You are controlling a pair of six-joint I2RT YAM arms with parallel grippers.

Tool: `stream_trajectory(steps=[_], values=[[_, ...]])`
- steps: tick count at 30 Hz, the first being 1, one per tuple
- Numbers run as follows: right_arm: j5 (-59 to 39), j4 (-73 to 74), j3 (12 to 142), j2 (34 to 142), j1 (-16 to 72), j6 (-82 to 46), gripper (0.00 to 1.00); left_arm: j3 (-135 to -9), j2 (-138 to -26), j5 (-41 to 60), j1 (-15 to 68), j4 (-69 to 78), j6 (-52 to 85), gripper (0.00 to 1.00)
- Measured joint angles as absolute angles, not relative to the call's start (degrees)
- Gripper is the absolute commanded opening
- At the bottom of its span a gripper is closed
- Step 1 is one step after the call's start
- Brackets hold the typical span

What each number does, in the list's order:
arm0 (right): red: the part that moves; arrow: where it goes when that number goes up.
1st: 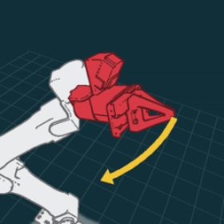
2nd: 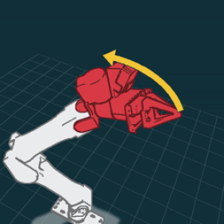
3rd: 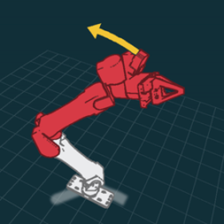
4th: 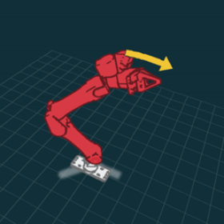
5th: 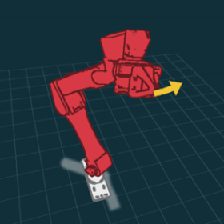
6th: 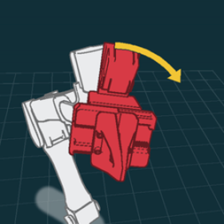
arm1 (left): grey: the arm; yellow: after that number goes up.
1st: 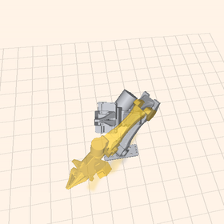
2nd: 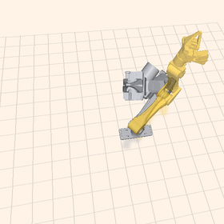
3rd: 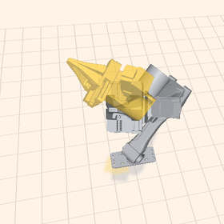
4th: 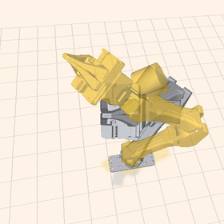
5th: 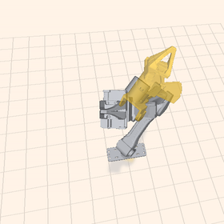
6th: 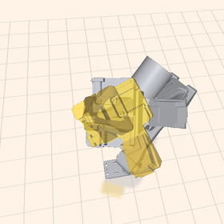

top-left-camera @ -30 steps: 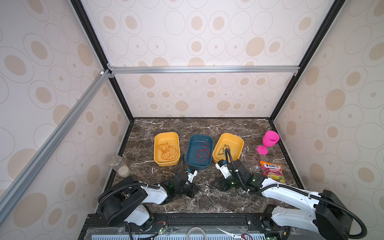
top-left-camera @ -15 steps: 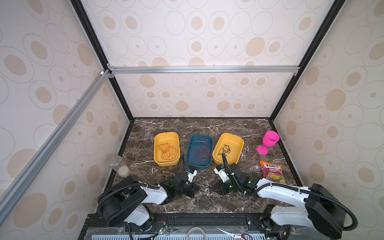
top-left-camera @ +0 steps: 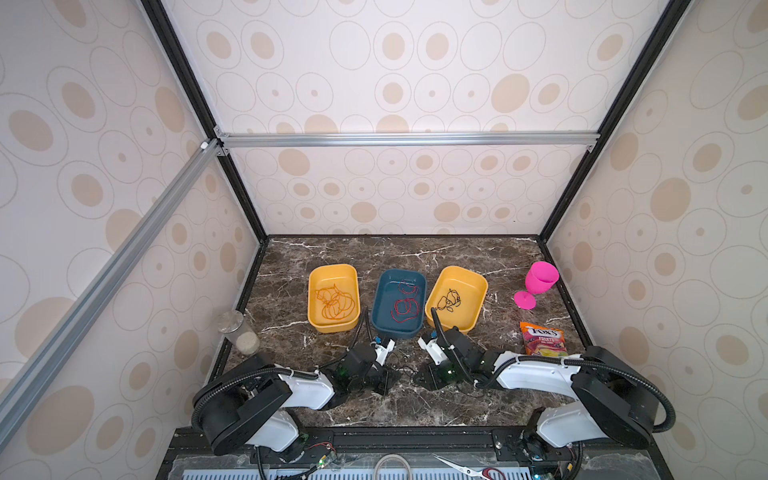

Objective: Untangle the cables

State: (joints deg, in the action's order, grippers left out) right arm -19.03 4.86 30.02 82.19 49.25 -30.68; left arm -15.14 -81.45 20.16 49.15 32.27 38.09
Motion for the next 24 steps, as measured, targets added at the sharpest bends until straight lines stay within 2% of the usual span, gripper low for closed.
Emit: stream_trajectory(steps=[5, 10, 12, 13, 16, 20, 24], values=[[-18.8, 5.2, 31.1, 82.4, 49.5, -30.7, 0.46, -15.1, -81.4, 20.2, 49.4, 32.3, 38.1, 0.00], [-18.7, 5.4, 32.3, 82.4, 49.5, -31.4, 0.30, -15.1, -81.4, 20.1, 49.7, 32.3, 38.1, 0.00], [-18.6, 5.5, 32.5, 82.4, 49.5, -31.5, 0.18, -15.1, -81.4, 20.1, 49.8, 32.3, 38.1, 0.00], [-18.6, 5.4, 32.6, 82.4, 49.5, -31.7, 0.15, -15.1, -81.4, 20.0, 49.8, 32.3, 38.1, 0.00], [-18.6, 5.1, 32.6, 82.3, 49.5, -31.7, 0.13, -15.1, -81.1, 19.7, 49.9, 32.2, 38.1, 0.00], [-17.3, 2.0, 32.7, 80.1, 49.5, -30.4, 0.03, -14.8, -80.2, 18.9, 49.9, 32.1, 38.1, 0.00], [-14.3, -3.0, 32.9, 75.2, 48.4, -29.4, 0.02, -14.4, -79.6, 18.4, 49.9, 32.0, 38.0, 0.00]])
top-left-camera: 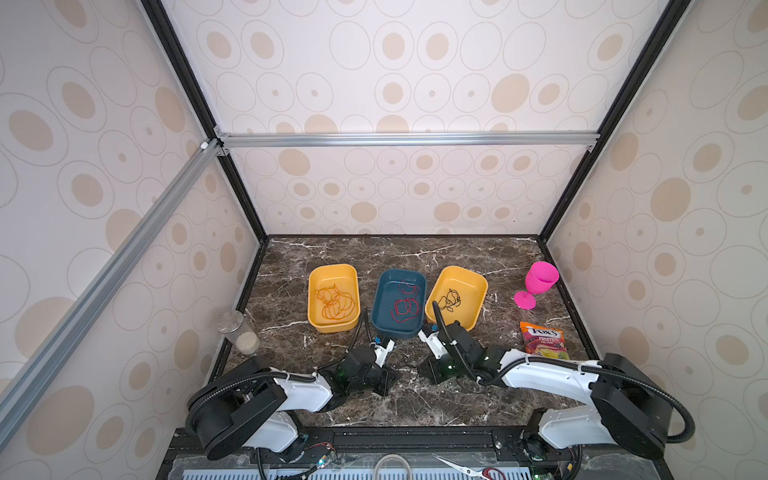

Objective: Untangle the cables

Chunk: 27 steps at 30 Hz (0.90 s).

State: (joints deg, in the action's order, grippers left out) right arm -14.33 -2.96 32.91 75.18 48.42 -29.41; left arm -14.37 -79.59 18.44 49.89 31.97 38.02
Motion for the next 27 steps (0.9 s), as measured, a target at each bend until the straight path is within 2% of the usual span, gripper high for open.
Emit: stream_trajectory(steps=[4, 10, 14, 21, 27], values=[[-12.3, -6.6, 32.7, 69.7, 45.1, -29.5, 0.07, -14.2, -79.4, 17.6, 49.9, 31.6, 38.0, 0.00], [-10.8, -11.4, 32.4, 66.2, 42.3, -29.1, 0.23, -13.7, -78.6, 17.2, 49.9, 31.4, 37.9, 0.00], [-12.1, -13.7, 32.5, 66.3, 42.3, -28.3, 0.39, -13.7, -78.6, 17.0, 49.9, 31.0, 37.6, 0.00], [-14.0, -15.0, 35.2, 67.3, 42.4, -28.1, 0.41, -13.7, -78.6, 16.6, 49.9, 30.9, 37.4, 0.00], [-15.2, -12.6, 40.6, 76.2, 46.1, -31.4, 0.42, -13.7, -78.6, 16.6, 49.9, 30.8, 37.2, 0.00]])
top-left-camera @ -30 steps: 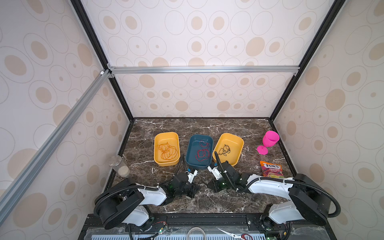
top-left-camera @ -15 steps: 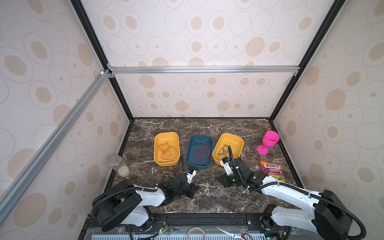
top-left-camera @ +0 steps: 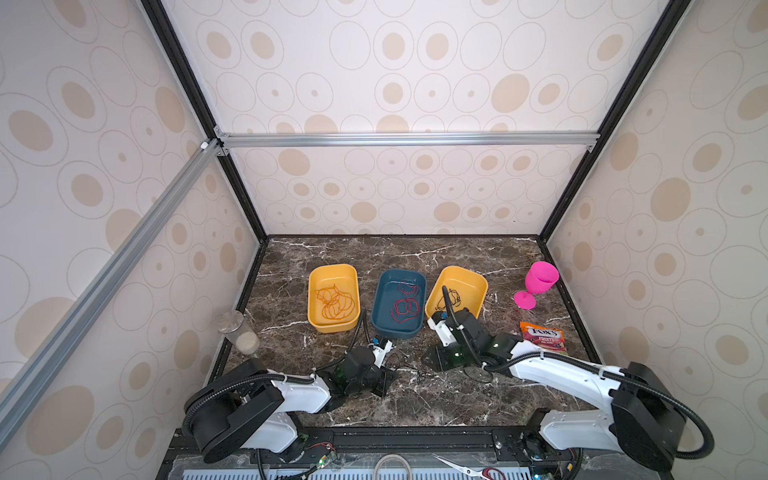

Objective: Untangle the cables

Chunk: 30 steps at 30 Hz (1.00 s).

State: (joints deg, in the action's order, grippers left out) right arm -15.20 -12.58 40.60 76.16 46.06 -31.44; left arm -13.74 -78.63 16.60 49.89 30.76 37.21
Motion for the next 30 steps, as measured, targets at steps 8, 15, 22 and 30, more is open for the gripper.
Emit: stream_trajectory(steps=[8, 15, 22, 30], values=[[-12.3, -12.7, 42.1, 80.7, 50.5, -37.4, 0.34, -13.7, -78.6, 16.6, 49.9, 30.8, 37.2, 0.00], [-10.5, -12.2, 42.1, 83.9, 52.2, -40.3, 0.24, -13.7, -78.7, 16.6, 49.9, 30.8, 37.2, 0.00], [-8.2, -14.3, 42.1, 84.7, 52.7, -40.2, 0.03, -13.7, -78.2, 16.3, 49.9, 30.5, 37.0, 0.00], [-5.7, -18.4, 41.9, 75.8, 51.4, -38.5, 0.00, -13.6, -76.1, 14.7, 49.9, 29.2, 36.6, 0.00]])
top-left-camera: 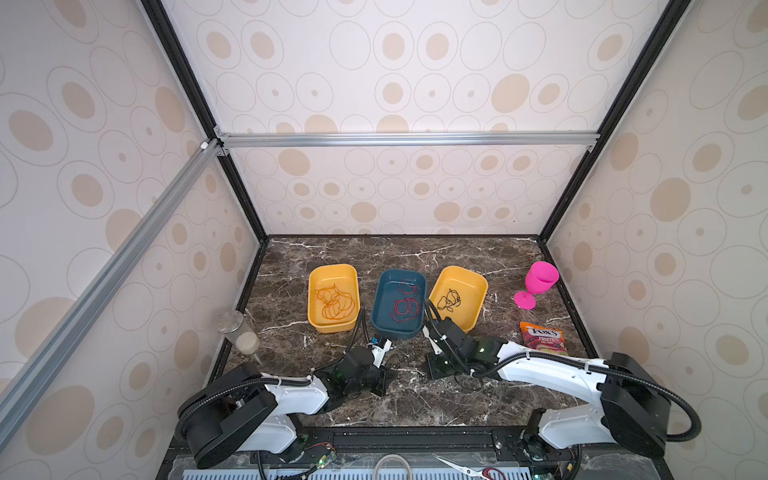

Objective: Untangle the cables

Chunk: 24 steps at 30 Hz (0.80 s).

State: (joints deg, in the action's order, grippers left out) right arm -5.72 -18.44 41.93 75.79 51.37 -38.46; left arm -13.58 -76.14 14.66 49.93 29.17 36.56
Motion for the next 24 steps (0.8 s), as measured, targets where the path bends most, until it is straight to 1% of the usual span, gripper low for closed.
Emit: stream_trajectory(steps=[9, 11, 14, 15, 16, 18, 24], values=[[-11.0, -16.2, 36.4, 66.2, 46.8, -36.5, 0.00, -13.5, -74.4, 15.1, 50.4, 31.5, 36.4, 0.00], [-12.4, -15.9, 36.2, 65.7, 46.6, -35.4, 0.00, -13.4, -74.0, 15.2, 50.4, 31.4, 36.3, 0.12], [-13.2, -15.9, 36.2, 67.5, 46.1, -34.0, 0.00, -13.3, -73.6, 15.7, 50.1, 28.7, 35.6, 0.22], [-13.3, -15.9, 36.2, 68.7, 46.1, -33.6, 0.00, -13.3, -73.2, 15.9, 50.0, 27.3, 35.0, 0.27], [-13.4, -15.9, 36.2, 70.0, 46.1, -33.2, 0.00, -13.3, -72.6, 16.2, 49.9, 25.8, 34.6, 0.37], [-13.5, -16.0, 36.2, 72.5, 46.4, -32.6, 0.00, -13.5, -70.6, 16.6, 49.8, 22.8, 33.5, 0.47], [-13.4, -18.0, 38.6, 78.1, 49.1, -29.7, 0.00, -17.3, -64.1, 16.1, 49.9, 14.3, 31.0, 0.53]])
